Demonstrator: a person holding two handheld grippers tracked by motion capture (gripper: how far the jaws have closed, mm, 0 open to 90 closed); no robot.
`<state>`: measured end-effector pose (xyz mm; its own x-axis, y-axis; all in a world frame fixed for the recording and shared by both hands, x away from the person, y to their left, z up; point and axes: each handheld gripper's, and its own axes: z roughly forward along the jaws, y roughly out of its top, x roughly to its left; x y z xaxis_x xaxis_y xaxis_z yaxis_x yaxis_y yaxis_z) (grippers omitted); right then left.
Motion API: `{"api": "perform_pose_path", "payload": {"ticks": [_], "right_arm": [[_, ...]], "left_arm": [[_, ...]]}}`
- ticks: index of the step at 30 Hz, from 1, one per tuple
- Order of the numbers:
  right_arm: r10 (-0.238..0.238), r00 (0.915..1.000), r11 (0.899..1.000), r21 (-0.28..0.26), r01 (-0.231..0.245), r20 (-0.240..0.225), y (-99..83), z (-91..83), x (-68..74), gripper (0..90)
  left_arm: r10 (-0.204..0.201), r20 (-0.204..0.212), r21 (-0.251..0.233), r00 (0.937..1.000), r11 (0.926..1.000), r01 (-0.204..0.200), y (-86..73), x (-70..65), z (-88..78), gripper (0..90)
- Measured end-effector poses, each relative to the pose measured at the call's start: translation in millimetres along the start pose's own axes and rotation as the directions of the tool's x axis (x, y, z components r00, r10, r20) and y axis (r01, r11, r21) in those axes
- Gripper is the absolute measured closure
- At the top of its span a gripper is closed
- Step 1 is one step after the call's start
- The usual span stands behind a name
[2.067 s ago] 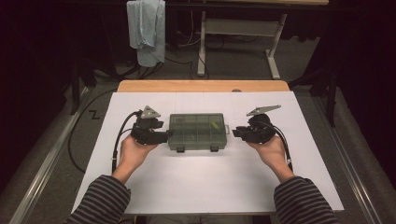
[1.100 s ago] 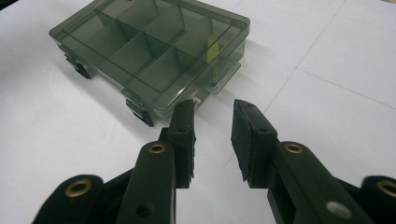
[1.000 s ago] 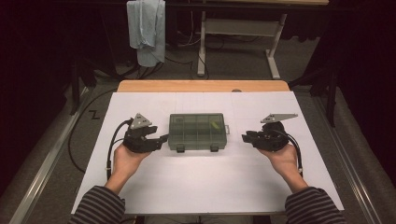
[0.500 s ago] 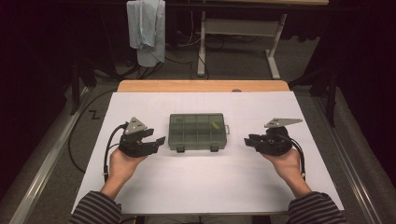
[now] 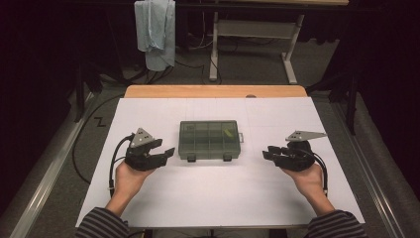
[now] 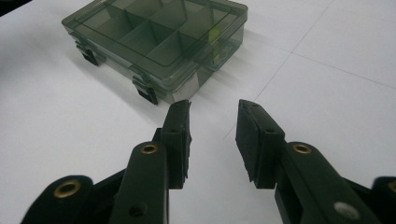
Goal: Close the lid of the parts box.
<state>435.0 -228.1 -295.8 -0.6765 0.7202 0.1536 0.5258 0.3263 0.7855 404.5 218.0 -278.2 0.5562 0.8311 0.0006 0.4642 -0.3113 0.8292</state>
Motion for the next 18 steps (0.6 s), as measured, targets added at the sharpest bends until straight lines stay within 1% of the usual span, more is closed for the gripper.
{"api": "perform_pose_path", "payload": {"ticks": [3,4,6,7,10,14,18], "right_arm": [[0.004,1.0000,1.000,0.001,-0.004,-0.001,-3.3,-0.9,0.5,66.7],[-0.001,1.0000,1.000,-0.001,0.001,-0.002,-4.2,-0.9,0.1,66.6],[0.005,1.0000,1.000,-0.002,-0.005,-0.001,-5.6,-1.6,-0.1,66.4],[0.008,1.0000,1.000,-0.004,-0.008,0.001,-6.2,-1.7,-0.2,66.3],[0.010,1.0000,1.000,-0.008,-0.010,0.001,-8.6,-2.9,-1.4,65.8],[0.012,0.9999,1.000,-0.016,-0.012,-0.003,-11.6,-5.5,-1.3,64.6],[0.016,0.9999,1.000,-0.020,-0.016,-0.001,-14.9,-7.1,-1.4,64.0]], "left_arm": [[-0.001,0.002,-0.002,1.0000,1.0000,0.001,-1.3,-0.2,-1.2,42.9],[-0.005,0.003,-0.007,1.0000,1.0000,0.005,-1.8,-0.5,-1.1,42.9],[-0.002,0.001,-0.005,1.0000,1.0000,0.002,-3.1,-0.3,-2.1,42.8],[-0.008,0.000,-0.010,1.0000,0.9999,0.008,-4.1,-0.5,-2.0,42.8],[-0.009,-0.002,-0.006,1.0000,0.9999,0.009,-6.9,0.1,-2.7,42.7],[-0.015,0.000,-0.016,0.9999,0.9998,0.015,-9.9,-0.3,-4.1,42.6],[-0.010,-0.002,-0.019,0.9999,0.9998,0.010,-11.8,-1.1,-5.0,42.3]]}}
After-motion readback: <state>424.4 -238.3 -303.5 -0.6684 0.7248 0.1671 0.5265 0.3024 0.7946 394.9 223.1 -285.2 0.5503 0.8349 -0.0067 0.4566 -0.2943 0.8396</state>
